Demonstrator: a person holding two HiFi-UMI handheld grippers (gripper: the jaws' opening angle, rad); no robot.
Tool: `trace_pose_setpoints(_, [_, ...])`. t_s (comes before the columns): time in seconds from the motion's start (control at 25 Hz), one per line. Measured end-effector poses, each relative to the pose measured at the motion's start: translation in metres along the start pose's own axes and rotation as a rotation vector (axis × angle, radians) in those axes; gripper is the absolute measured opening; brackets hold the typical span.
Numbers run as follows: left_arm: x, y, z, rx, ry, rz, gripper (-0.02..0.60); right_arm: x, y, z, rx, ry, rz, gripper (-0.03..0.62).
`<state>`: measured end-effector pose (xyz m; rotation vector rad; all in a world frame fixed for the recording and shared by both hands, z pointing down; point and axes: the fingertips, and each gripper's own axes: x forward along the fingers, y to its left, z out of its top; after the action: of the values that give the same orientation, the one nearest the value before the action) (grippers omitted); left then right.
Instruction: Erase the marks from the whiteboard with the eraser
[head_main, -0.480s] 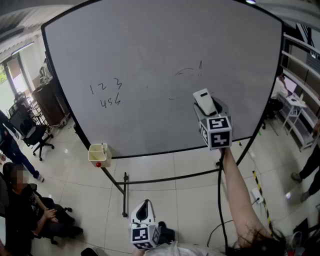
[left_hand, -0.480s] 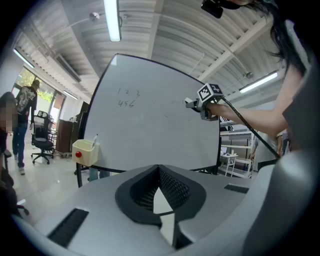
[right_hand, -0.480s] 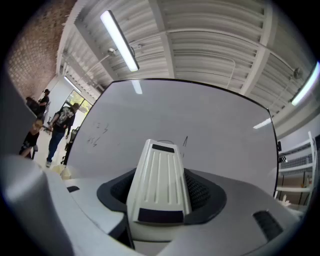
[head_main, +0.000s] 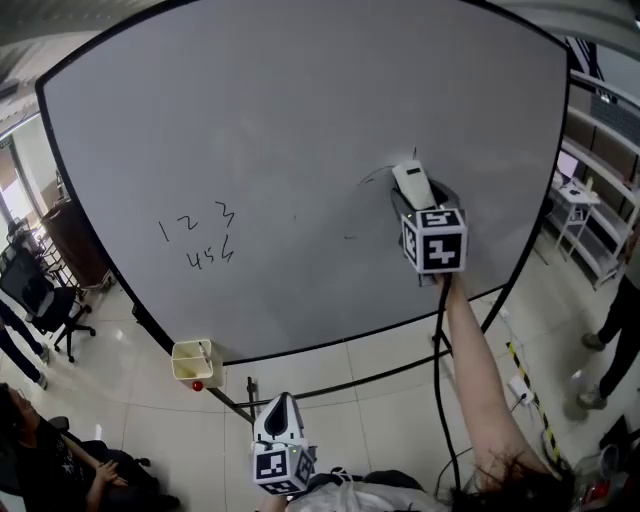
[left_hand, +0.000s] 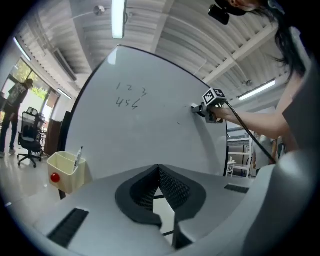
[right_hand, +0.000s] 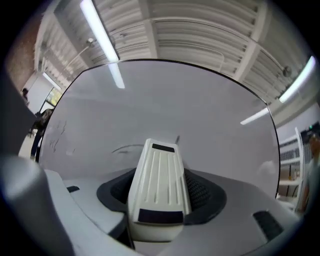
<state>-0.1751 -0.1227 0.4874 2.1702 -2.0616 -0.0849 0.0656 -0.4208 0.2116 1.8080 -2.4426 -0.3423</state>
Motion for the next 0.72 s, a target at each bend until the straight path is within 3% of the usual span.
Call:
trace_pose_setpoints(0.08, [0.011, -0.002, -0.004, -0.017, 0.019, -0.017, -0.012, -0.003, 0.032, -0.016, -0.145, 0.014, 0.009, 0.281])
trace_pose_setpoints(0.16, [0.021, -0.008, -0.006, -0.023, 0.024, -0.033, -0.012, -0.003, 0.030, -0.019, -0.216, 0.019, -0.013, 0.281])
trace_pose_setpoints(0.32, [0.032, -0.018, -0.006, -0.016, 0.031, -0.047, -0.012, 0.003, -0.049, 0.021, -0.068, -0.017, -0.086, 0.281])
trace_pose_setpoints(0.4, [0.037, -0.019, -0.008, -0.028, 0.041, -0.039, -0.012, 0.004, -0.072, 0.036, -0.042, -0.024, -0.128, 0.281])
trace_pose_setpoints(0.52, [0.044, -0.022, -0.013, -0.043, 0.054, -0.032, -0.012, 0.001, -0.041, 0.027, -0.105, 0.004, -0.099, 0.281])
trace_pose_setpoints(0.64, [0.052, -0.029, -0.012, -0.046, 0.051, -0.040, -0.012, 0.000, 0.006, -0.013, -0.278, 0.051, -0.057, 0.281])
trace_pose_setpoints(0.72, [0.056, -0.035, -0.008, -0.043, 0.046, -0.046, -0.012, 0.002, 0.001, -0.015, -0.337, 0.057, -0.085, 0.281])
